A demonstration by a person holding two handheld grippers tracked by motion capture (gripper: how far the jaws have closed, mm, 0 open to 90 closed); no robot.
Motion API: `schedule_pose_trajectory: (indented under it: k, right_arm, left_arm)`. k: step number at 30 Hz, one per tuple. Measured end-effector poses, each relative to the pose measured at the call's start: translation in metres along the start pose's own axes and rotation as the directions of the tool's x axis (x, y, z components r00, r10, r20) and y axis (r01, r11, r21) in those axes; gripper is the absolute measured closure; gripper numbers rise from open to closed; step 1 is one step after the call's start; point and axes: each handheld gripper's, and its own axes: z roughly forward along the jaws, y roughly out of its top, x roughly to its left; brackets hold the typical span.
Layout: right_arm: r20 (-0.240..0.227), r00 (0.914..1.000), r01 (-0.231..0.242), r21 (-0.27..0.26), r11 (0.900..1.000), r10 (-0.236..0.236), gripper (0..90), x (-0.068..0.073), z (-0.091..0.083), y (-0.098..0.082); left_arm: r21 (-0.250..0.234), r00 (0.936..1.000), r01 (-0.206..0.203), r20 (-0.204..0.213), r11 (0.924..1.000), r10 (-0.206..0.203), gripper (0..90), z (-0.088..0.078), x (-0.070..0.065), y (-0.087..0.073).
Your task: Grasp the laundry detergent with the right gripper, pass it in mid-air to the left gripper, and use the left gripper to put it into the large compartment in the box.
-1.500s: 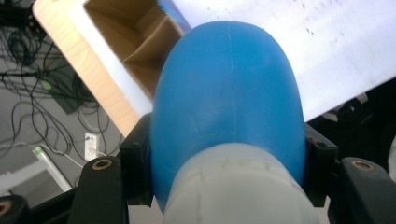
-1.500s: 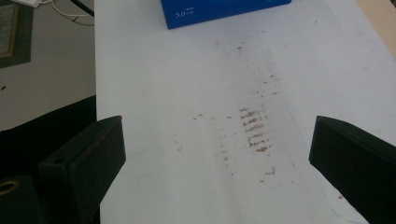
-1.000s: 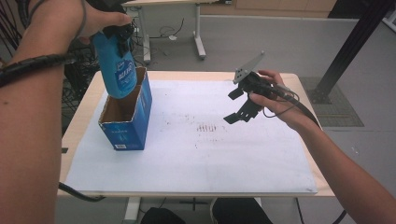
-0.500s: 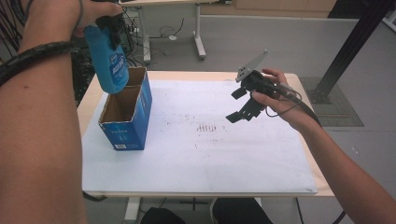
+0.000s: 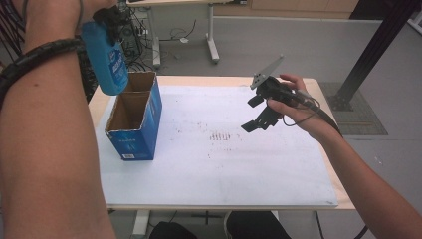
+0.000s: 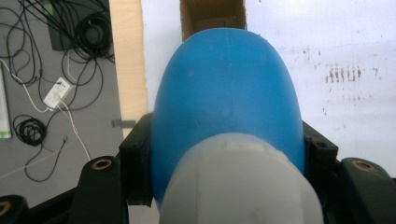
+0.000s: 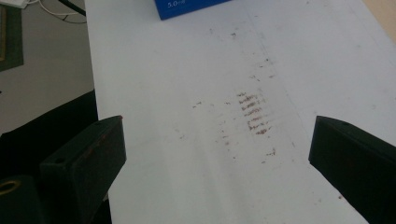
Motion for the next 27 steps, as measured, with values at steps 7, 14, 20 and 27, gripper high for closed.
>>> schedule_pose_trajectory:
  k: [7, 14, 20, 27]
  right_arm:
    - [-0.002, 1.0000, 0.003, 0.008, 1.000, -0.003, 3.8, 0.001, 0.000, 0.000]
    - [0.008, 1.0000, -0.006, 0.006, 1.000, 0.006, 3.8, -0.001, -0.004, -0.003]
    - [0.007, 0.9999, -0.013, 0.015, 1.000, 0.013, 3.8, -0.002, -0.003, -0.006]
    - [0.011, 0.9997, -0.020, 0.006, 1.000, 0.020, 3.9, -0.004, -0.004, -0.006]
  left_arm:
    - [-0.003, 0.9991, 0.040, 0.014, 0.9992, -0.040, 37.8, 0.003, 0.003, 0.003]
    - [-0.009, 0.9973, 0.065, 0.035, 0.9978, -0.065, 37.8, 0.007, 0.006, 0.006]
    - [-0.009, 0.9963, 0.077, 0.039, 0.9970, -0.077, 37.8, 0.009, 0.008, 0.007]
    - [-0.003, 0.9962, 0.080, 0.034, 0.9968, -0.080, 37.8, 0.014, 0.011, 0.007]
